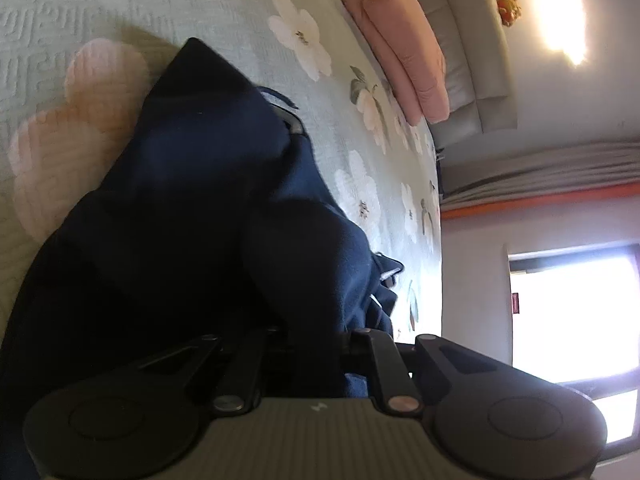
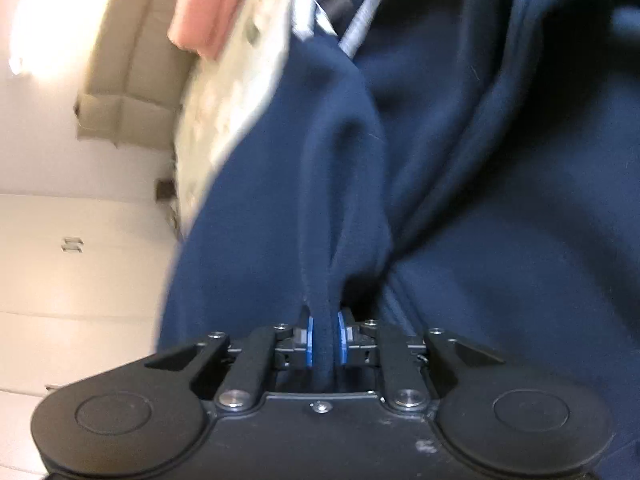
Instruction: Fold large clothes
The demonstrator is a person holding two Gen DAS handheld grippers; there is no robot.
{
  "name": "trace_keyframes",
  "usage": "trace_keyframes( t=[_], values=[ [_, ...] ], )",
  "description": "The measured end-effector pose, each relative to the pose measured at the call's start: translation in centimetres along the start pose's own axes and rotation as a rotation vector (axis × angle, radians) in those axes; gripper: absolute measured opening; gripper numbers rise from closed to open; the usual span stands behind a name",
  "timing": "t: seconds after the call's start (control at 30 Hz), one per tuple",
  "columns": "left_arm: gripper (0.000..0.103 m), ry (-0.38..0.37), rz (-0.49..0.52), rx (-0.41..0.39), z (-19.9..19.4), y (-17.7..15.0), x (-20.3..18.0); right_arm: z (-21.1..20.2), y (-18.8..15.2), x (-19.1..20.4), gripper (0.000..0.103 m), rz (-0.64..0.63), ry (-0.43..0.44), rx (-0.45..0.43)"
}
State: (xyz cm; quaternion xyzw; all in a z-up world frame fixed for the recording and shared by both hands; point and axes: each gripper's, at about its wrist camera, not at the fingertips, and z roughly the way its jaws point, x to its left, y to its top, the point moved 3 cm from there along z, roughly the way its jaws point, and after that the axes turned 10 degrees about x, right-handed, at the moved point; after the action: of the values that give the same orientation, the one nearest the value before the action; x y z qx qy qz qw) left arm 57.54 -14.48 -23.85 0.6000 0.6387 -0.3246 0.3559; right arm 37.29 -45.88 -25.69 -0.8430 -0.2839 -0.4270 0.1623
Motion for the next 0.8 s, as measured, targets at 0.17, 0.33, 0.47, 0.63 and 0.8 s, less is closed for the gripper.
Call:
trace_keyframes(
  t=[0.17,0.33,0.47,0.63,0.8],
  values=[
    [0.021,-0.020,0.065,-0.006,-0.3,-1.2,-2.5,-7.9,0.7,7.4,0.016,-0.278,-0.086,-0.137],
    [0.057,0.294,0.147,0.155,4.7,-6.4,-1.6,-9.6,1.3,7.0,0.053,-0.372,-0.504,-0.081],
    [0.056,0.428,0.124,0.130,2.5,-7.8,0.7,-10.4,1.5,0.7,0.057,-0.211,-0.748,-0.028],
    [0.058,0.319,0.308,0.028,0.0,-5.0,-5.1,-10.3,-0.3,5.4,0.051,-0.406,-0.564,-0.123],
    [0.038,0.251,0.394,0.166,6.5,-4.5,-7.2,-3.6,-1.1,9.2,0.024,-0.585,-0.527,-0.053]
  ],
)
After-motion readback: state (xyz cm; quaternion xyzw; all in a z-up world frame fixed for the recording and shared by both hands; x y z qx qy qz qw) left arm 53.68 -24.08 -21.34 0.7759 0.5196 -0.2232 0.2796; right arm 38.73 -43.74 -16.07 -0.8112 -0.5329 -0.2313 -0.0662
